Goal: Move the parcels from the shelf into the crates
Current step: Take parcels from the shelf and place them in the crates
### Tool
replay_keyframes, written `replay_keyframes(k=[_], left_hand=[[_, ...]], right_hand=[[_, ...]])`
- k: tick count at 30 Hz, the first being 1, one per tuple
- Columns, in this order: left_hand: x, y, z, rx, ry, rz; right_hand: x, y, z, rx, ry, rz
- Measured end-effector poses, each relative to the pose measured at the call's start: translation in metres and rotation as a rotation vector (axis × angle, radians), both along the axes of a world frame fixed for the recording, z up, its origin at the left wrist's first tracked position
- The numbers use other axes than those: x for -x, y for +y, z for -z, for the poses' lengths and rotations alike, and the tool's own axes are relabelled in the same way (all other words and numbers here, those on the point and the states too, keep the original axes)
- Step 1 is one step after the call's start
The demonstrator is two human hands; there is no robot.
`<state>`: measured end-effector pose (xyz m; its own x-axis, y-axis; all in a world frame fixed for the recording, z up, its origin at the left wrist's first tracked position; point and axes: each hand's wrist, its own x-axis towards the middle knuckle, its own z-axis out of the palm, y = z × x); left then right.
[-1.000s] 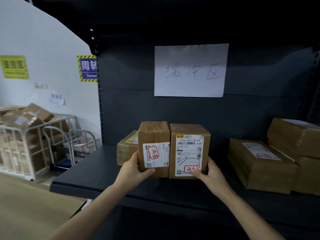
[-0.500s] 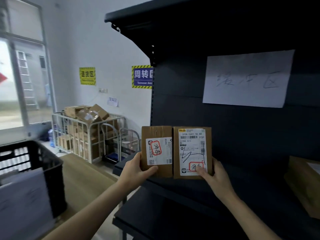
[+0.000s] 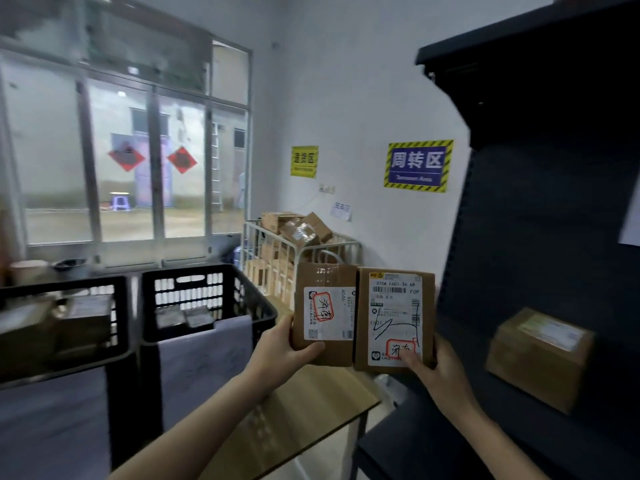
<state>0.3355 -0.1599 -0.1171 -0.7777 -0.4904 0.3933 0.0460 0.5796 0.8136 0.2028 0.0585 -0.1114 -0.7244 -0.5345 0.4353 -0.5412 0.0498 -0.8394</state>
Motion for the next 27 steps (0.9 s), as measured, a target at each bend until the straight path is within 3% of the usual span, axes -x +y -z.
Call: replay_keyframes(k=[15,27], left_hand=[[-0.101,-0.197,0.004,-0.019,0.004,-0.261],[-0.104,-0.28,0.016,-0.098,-0.021,-0.302]], right_hand=[[-0.04,-0.244,0.027,-0.059,-0.003,-0.179],[-0.03,-0.348,0.034,-0.092,-0.074,-0.257]])
